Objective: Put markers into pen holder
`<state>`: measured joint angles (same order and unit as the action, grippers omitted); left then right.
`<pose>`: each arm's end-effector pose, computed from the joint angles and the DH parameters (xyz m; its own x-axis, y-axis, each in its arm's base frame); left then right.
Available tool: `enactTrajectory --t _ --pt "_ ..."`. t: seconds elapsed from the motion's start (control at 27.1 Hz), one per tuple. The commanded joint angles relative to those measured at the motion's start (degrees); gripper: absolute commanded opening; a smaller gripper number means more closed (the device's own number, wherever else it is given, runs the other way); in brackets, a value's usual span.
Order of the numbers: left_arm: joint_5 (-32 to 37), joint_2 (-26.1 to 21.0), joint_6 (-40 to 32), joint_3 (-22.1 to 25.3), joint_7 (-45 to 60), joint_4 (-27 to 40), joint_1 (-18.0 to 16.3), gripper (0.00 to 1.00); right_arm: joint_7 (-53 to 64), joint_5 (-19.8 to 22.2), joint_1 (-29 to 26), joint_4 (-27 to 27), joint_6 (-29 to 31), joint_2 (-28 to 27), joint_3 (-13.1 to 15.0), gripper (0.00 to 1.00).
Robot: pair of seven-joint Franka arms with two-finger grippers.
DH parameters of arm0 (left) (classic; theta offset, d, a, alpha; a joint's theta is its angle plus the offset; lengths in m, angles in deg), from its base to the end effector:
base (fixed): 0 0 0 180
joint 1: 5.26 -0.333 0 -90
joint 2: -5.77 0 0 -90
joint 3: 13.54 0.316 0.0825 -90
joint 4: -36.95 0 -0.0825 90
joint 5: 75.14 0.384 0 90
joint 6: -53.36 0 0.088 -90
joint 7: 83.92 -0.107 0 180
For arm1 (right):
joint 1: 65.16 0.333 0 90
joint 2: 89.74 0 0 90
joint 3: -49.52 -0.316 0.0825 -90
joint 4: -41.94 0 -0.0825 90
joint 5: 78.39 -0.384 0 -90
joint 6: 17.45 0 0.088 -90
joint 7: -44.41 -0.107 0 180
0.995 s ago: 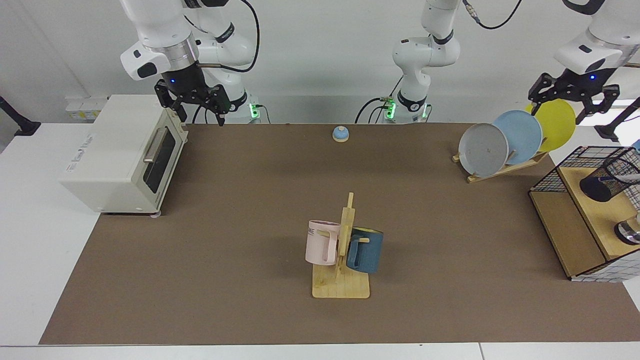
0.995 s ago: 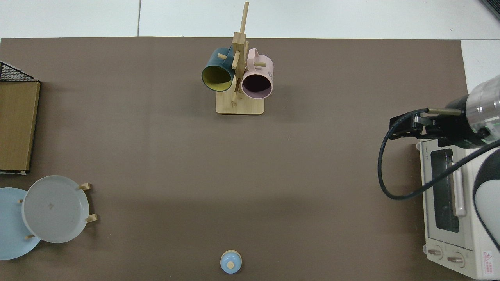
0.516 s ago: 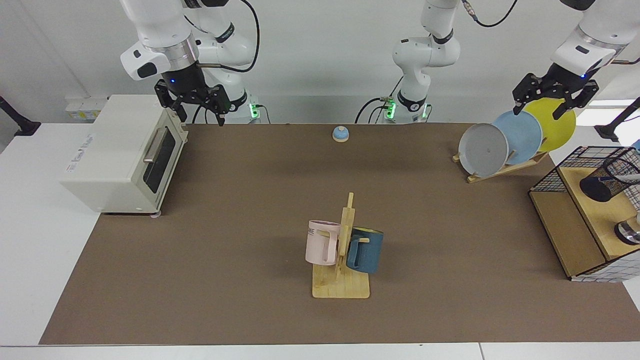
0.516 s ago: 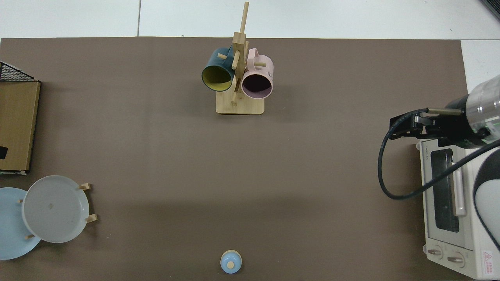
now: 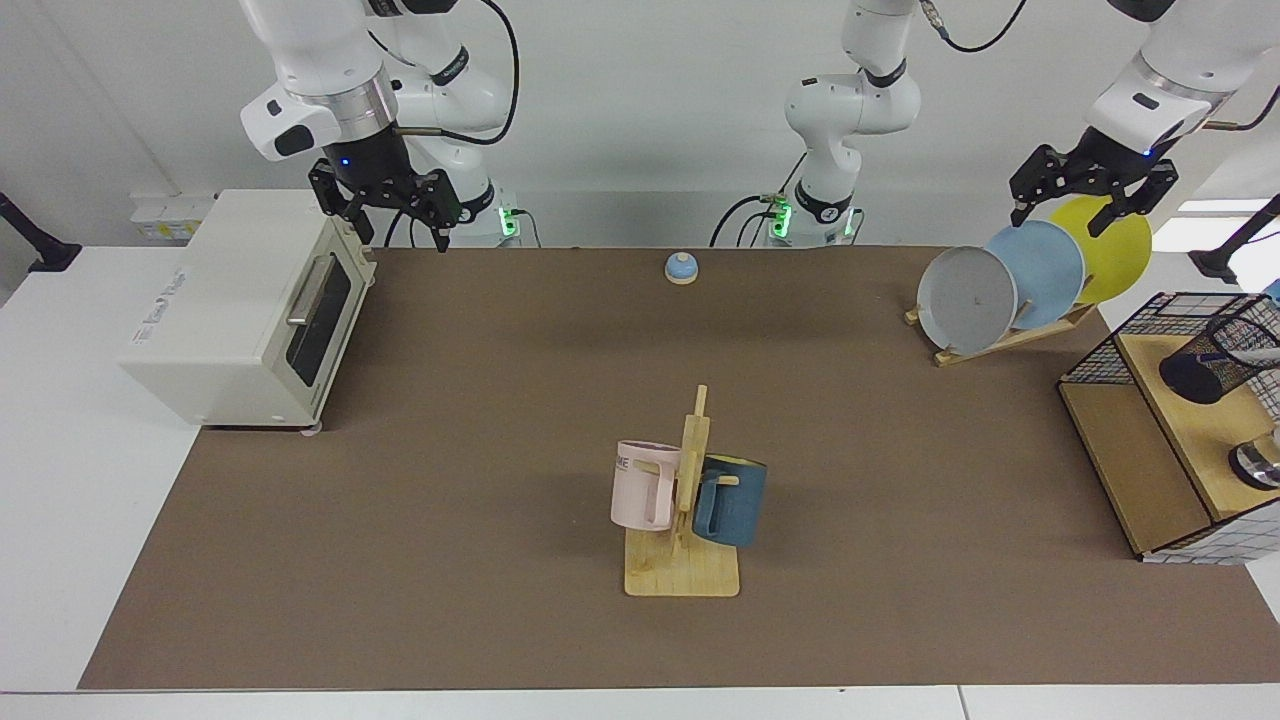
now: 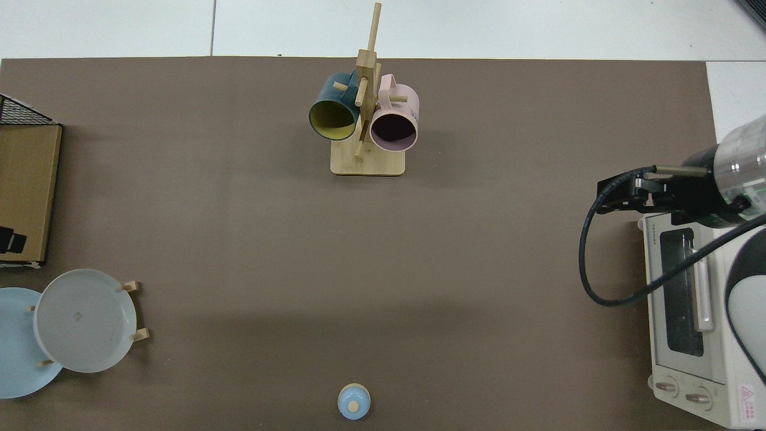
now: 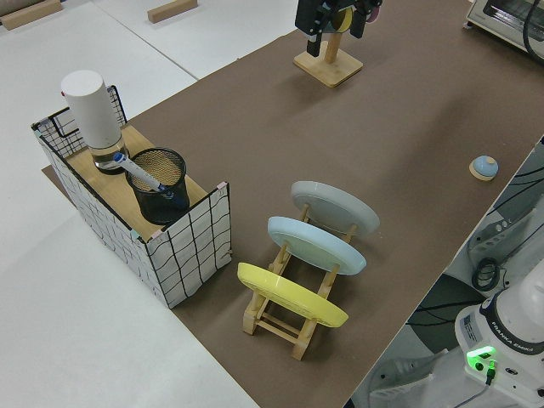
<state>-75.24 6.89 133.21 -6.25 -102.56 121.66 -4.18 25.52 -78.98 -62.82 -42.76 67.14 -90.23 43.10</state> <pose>0.5264 0.0579 0.6628 0.9745 -0.2159 -0.0606 -0.2148 -0.9763 0.0249 0.5413 0.0843 0.6548 0.9845 -0.1749 -0.0135 -0.1750 -0.9845 -0.0072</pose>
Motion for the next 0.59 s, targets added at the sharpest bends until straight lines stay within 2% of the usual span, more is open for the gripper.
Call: enactTrajectory --t 0.0,0.55 --pt "-0.8 2.7 0.6 -0.2 1.1 3.2 0.6 1.0 0.8 -0.6 -1.2 0.4 0.8 -0.2 -0.7 1.0" --pt "-0.7 2.7 2.6 -1.2 1.1 3.3 0.7 1.0 0.8 -0.6 -1.2 0.4 0.8 -0.2 -0.7 1.0"
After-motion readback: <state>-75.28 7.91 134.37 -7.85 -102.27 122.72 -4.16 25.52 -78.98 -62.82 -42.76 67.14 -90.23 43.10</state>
